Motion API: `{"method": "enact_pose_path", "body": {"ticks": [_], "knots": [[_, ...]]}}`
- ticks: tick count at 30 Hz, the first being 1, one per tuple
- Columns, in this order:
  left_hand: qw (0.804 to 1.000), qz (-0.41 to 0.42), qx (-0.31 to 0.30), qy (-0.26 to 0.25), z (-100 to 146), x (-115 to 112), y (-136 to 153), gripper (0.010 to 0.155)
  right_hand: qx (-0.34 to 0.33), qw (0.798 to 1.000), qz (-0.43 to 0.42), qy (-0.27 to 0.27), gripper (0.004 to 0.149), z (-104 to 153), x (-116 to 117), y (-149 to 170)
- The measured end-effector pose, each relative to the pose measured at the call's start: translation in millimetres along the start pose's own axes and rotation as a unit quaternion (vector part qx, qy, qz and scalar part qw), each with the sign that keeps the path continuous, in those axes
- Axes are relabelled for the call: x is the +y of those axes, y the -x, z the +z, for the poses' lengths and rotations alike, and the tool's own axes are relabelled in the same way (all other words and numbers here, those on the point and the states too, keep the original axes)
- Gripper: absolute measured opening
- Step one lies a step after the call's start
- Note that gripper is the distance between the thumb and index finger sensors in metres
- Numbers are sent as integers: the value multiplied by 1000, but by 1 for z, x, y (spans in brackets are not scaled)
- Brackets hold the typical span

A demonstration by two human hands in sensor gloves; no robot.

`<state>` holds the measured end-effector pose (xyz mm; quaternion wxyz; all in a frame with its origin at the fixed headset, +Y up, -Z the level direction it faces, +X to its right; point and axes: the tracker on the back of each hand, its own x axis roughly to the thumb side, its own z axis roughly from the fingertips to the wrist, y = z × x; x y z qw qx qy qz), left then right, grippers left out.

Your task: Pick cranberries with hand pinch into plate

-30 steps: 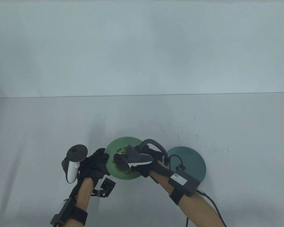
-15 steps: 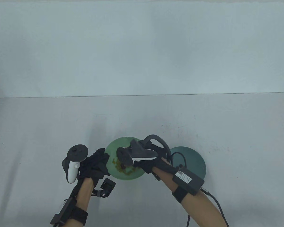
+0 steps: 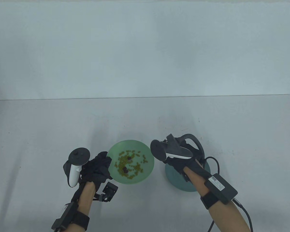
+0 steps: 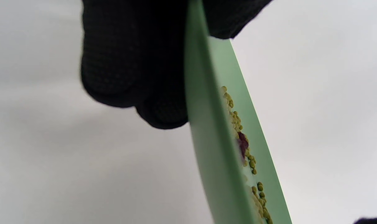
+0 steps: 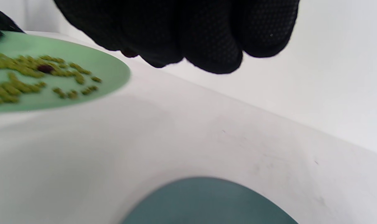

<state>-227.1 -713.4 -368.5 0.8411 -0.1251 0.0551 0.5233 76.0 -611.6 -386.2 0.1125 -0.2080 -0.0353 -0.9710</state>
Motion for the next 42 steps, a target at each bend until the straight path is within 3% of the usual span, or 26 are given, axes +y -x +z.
{"method": "enact_pose_path", "body": {"ticks": [9,23,33,42], "knots": [[1000,1,-1,0,0,0,0,52,61,996,-23,-56,49,-1,52,35],[1000,2,2,-1,0,1,0,52,94,987,-36,-124,48,-22,104,40],[1000,3,3,0,0,1,0,52,106,983,-30,-150,47,-27,116,41],[1000,3,2,0,0,2,0,52,112,985,-26,-128,52,-21,94,48]]}}
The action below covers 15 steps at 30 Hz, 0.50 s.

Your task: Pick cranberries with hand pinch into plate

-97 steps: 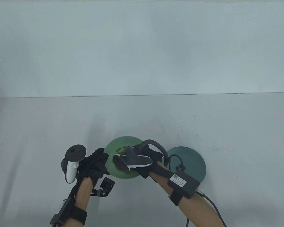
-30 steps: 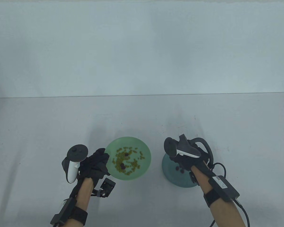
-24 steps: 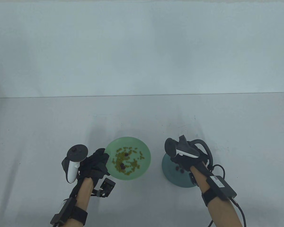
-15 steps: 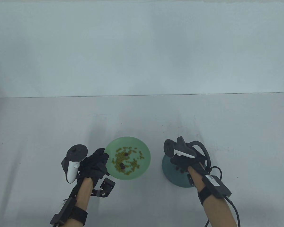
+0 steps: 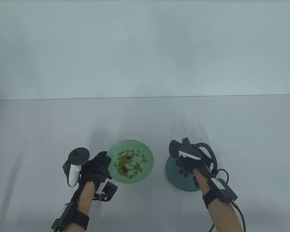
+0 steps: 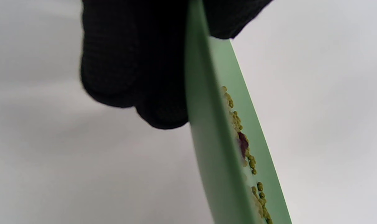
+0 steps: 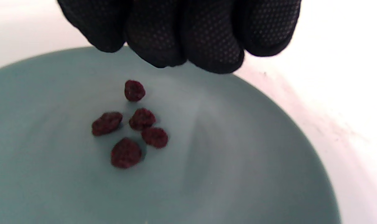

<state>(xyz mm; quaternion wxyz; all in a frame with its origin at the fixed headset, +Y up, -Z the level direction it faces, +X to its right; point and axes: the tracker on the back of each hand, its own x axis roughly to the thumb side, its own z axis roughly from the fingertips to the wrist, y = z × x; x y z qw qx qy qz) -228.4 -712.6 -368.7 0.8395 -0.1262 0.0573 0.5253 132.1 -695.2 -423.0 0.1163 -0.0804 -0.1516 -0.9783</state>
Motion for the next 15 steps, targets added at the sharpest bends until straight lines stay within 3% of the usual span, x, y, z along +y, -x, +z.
{"method": "enact_pose_path", "body": {"ticks": [8,15], "knots": [[1000,0,-1,0,0,0,0,52,-16,999,14,45,49,21,-36,-3],[1000,-1,0,0,0,0,0,52,-62,992,31,104,49,43,-81,-31]]}}
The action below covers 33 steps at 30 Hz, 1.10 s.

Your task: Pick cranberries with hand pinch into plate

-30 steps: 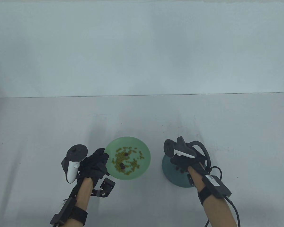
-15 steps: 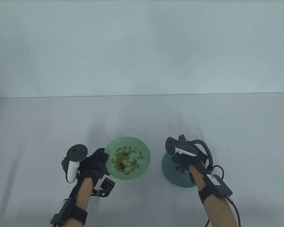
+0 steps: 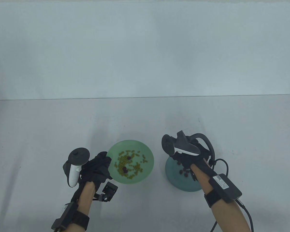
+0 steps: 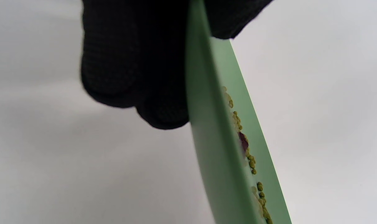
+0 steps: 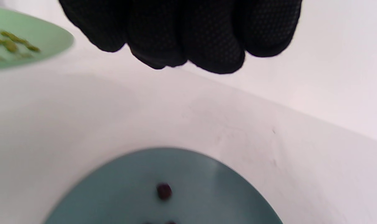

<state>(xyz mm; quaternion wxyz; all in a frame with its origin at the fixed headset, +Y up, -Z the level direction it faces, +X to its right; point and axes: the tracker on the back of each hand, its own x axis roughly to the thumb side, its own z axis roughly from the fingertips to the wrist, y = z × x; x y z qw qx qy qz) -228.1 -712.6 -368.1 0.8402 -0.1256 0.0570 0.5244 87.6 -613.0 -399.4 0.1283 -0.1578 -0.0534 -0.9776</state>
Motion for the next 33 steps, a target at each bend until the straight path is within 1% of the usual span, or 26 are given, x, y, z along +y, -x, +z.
{"method": "enact_pose_path", "body": {"ticks": [3,6,11,16,21,27,33], "knots": [[1000,0,-1,0,0,0,0,52,-30,999,7,20,49,0,-18,-22],[1000,-1,-1,0,0,-1,0,52,-60,998,7,35,49,-1,-29,-46],[1000,-3,-1,1,0,-1,0,52,-103,994,11,43,49,-6,-37,-84],[1000,-3,-1,1,0,-2,0,52,-138,990,12,40,49,-11,-33,-119],[1000,-1,-2,1,0,-2,0,52,-157,987,21,28,49,-15,-24,-140],[1000,3,-3,0,0,-1,-1,52,-162,986,32,22,49,-18,-13,-150],[1000,6,-4,1,0,0,-1,52,-162,986,39,20,48,-19,-9,-152]]}}
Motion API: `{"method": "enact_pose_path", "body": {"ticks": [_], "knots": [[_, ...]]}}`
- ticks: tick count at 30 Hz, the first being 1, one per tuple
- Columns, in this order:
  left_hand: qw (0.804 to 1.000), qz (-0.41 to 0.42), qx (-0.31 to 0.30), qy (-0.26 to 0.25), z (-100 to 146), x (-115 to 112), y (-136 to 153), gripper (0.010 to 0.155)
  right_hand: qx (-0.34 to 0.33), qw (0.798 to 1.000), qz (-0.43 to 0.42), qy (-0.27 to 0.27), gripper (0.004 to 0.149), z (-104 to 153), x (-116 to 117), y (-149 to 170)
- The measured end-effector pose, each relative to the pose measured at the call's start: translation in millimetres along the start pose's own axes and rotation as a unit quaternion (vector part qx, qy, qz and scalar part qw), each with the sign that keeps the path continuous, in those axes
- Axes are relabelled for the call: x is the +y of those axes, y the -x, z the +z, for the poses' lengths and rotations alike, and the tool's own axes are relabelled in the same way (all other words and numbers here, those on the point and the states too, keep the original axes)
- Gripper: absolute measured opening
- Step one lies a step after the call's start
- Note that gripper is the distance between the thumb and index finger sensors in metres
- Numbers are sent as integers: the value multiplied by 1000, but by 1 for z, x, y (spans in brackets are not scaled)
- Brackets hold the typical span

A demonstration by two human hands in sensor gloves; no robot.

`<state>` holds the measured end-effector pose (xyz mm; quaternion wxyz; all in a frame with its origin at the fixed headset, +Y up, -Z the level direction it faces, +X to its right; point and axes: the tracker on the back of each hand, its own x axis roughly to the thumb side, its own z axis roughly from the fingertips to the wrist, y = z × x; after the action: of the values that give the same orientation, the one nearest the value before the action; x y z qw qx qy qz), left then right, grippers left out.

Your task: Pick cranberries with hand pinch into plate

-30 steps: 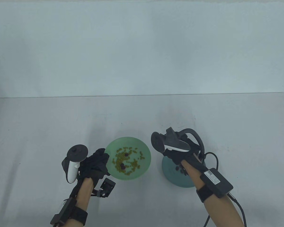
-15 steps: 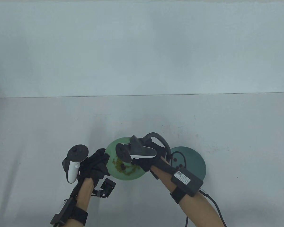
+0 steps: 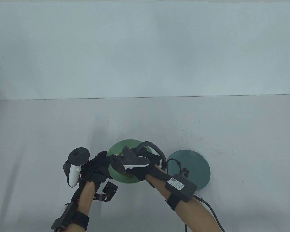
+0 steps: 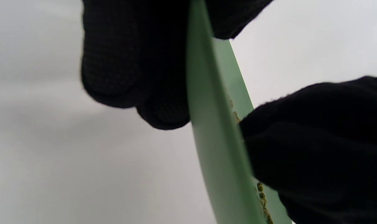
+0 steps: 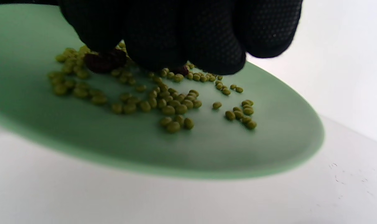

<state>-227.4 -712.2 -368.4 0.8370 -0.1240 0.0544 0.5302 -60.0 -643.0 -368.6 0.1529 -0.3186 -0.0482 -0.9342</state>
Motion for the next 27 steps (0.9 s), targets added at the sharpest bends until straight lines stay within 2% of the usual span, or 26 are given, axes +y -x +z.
{"method": "enact_pose_path", "body": {"ticks": [10,18,27], "knots": [[1000,13,0,2,0,2,0,52,-3,1000,18,6,48,-1,-2,-7],[1000,13,-1,3,0,2,0,52,-8,999,-25,-21,49,-6,-3,-6],[1000,23,3,0,0,4,1,52,-10,999,-40,-14,49,-9,-1,-5]]}}
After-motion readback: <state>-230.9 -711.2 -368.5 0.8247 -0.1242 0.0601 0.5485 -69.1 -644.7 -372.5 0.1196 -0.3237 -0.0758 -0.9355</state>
